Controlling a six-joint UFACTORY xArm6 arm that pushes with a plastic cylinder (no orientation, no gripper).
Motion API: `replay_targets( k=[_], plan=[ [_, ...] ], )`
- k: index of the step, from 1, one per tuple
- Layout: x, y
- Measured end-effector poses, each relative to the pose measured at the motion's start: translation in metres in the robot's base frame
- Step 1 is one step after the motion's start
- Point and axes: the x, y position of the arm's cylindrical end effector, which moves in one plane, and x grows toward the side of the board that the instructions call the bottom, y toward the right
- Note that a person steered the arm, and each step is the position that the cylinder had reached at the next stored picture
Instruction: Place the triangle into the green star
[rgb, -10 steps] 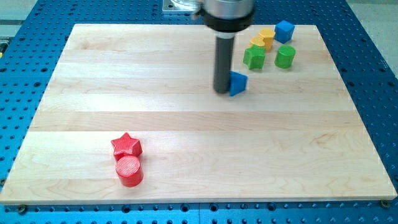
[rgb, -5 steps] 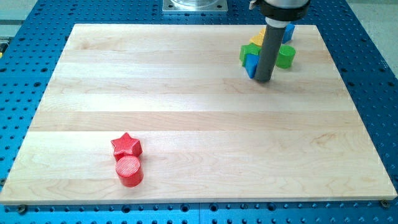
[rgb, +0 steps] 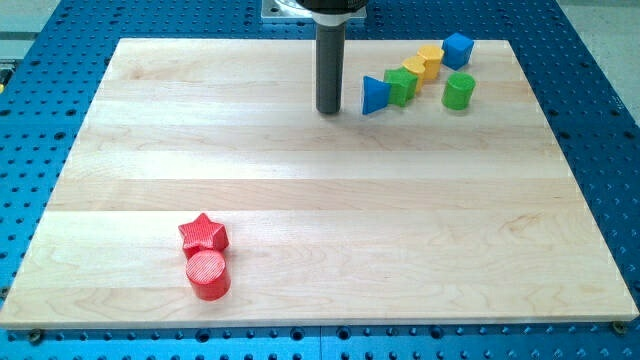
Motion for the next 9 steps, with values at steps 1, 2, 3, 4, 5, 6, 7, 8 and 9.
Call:
replay_targets(
  k=[1, 2, 3, 4, 5, 6, 7, 8, 9],
  plan=[
    [0.001, -0.004],
    [0.031, 0.003],
    [0.035, 0.025],
    [0.0, 0.062],
    [-0.047, 0.081],
    [-0.057, 0.049],
    [-0.061, -0.018],
    [-0.041, -0.113],
    [0.047, -0.18]
  ],
)
